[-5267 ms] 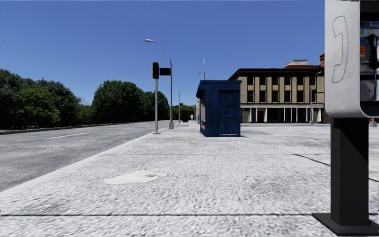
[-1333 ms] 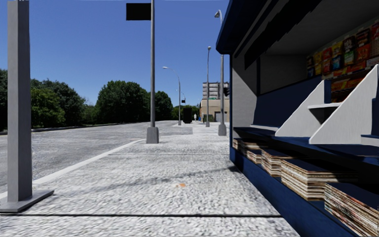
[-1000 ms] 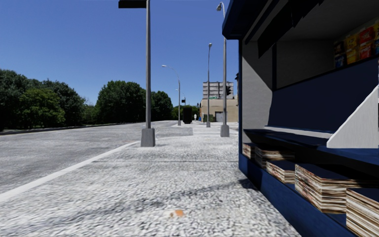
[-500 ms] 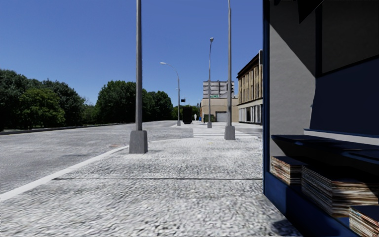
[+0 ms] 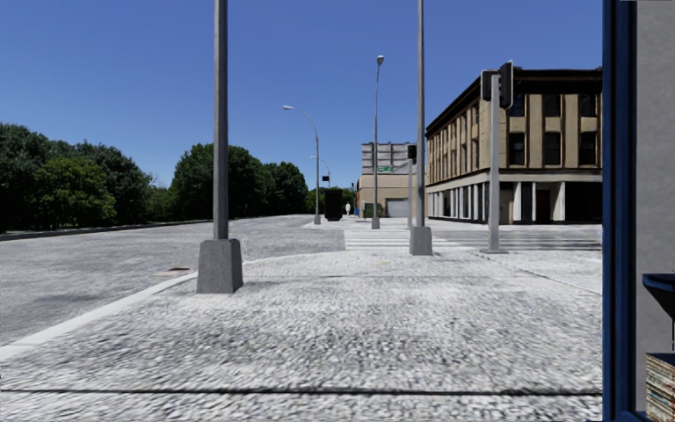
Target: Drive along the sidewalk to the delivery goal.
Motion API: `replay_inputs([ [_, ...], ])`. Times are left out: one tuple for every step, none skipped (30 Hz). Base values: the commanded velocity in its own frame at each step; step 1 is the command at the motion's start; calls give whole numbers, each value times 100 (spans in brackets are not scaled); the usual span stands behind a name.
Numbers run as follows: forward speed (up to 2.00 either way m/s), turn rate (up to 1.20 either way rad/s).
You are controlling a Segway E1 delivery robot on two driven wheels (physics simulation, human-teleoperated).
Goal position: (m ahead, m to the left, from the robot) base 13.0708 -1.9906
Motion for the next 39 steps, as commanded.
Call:
replay_inputs([
  [200, 0],
  [200, 0],
  [200, 0],
  [200, 0],
  [200, 0],
  [200, 0],
  [200, 0],
  [200, 0],
  [200, -2],
  [200, -9],
  [200, -9],
  [200, -12],
  [200, -13],
  [200, -13],
  [200, -13],
  [200, -13],
  [200, -13],
  [200, -13],
  [200, -13],
  [200, -13],
  [200, -13],
  [200, -13],
  [200, -13],
  [200, -13],
  [200, -17],
  [200, -23],
  [200, -23],
  [200, -24],
  [200, -24],
  [200, -24],
  [200, -24],
  [200, -24],
  [200, -24],
  [200, -24],
  [200, -24],
  [200, -24],
  [200, -24],
  [200, -24],
  [200, -24],
])
